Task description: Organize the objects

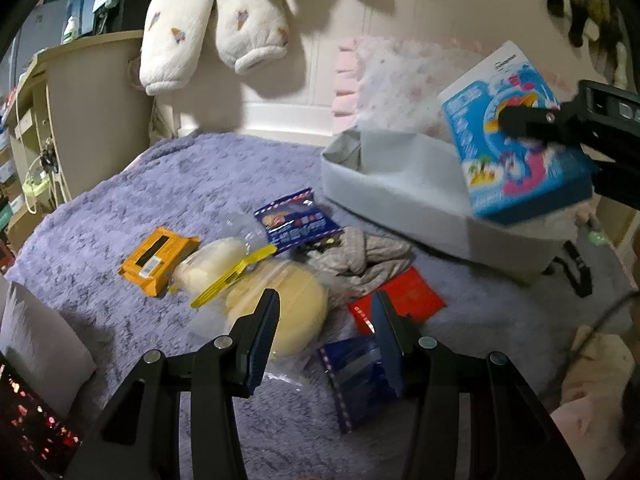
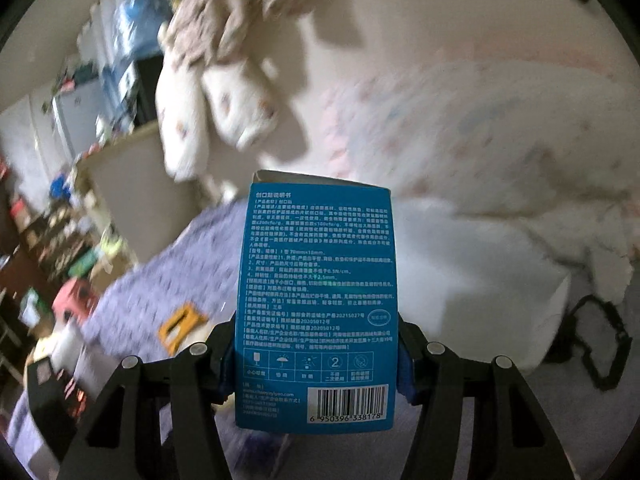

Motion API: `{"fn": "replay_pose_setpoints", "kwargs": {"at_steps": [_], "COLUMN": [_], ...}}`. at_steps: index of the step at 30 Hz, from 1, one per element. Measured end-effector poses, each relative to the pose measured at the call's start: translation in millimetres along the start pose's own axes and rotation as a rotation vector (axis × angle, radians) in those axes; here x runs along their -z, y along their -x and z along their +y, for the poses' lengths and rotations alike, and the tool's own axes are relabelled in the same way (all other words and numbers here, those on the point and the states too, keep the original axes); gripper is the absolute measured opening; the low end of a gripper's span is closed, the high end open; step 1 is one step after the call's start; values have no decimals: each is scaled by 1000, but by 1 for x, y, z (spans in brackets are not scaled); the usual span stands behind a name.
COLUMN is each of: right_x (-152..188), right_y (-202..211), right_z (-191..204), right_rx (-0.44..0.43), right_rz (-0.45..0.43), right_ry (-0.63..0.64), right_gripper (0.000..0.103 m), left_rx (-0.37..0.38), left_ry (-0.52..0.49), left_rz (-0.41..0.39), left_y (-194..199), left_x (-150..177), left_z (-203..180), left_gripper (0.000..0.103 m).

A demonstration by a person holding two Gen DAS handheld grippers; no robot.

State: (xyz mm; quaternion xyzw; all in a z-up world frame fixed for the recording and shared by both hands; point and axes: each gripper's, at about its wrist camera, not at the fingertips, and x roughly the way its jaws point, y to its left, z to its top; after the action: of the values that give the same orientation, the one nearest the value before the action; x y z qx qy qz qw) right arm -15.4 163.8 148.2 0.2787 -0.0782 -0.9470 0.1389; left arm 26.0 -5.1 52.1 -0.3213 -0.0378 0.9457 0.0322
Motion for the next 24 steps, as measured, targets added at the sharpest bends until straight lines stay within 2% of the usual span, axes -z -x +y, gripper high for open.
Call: {"fn": "replay_pose_setpoints", "kwargs": {"at_steps": [3, 5, 7, 9, 11, 14, 16, 20, 24], "right_x": [-9, -10, -10, -10, -8, 2, 7, 15, 19], "right_y": [10, 9, -1, -20, -44, -76, -86, -91, -93], "right_z": [-17, -31, -44, -57, -72, -85, -83, -66, -54], "right_rx": [81, 197, 294, 354, 378, 274, 255, 238, 226], "right_rz": [-130, -206, -225, -168, -35, 189, 272, 325, 340], "right_ry": [9, 16, 0, -16, -80, -199, -232, -237, -246], "right_gripper": [58, 58, 58, 58, 58, 58, 58, 58, 58], "left_rx": [18, 24, 22, 20, 22, 31, 35, 52, 108], "left_ry": [-2, -4, -8, -15, -24, -29, -33, -58, -124], "left_rz": [-19, -24, -18, -10, -8, -10, -7, 10, 21], "left_y": [3, 4, 3, 1, 0, 1, 1, -2, -6], "left_x": [-1, -2, -1, 0, 0, 1, 1, 3, 5], "left_z": [-2, -3, -4, -5, -7, -8, -9, -16, -39], "left_gripper": [47, 47, 47, 47, 47, 47, 47, 47, 47]}}
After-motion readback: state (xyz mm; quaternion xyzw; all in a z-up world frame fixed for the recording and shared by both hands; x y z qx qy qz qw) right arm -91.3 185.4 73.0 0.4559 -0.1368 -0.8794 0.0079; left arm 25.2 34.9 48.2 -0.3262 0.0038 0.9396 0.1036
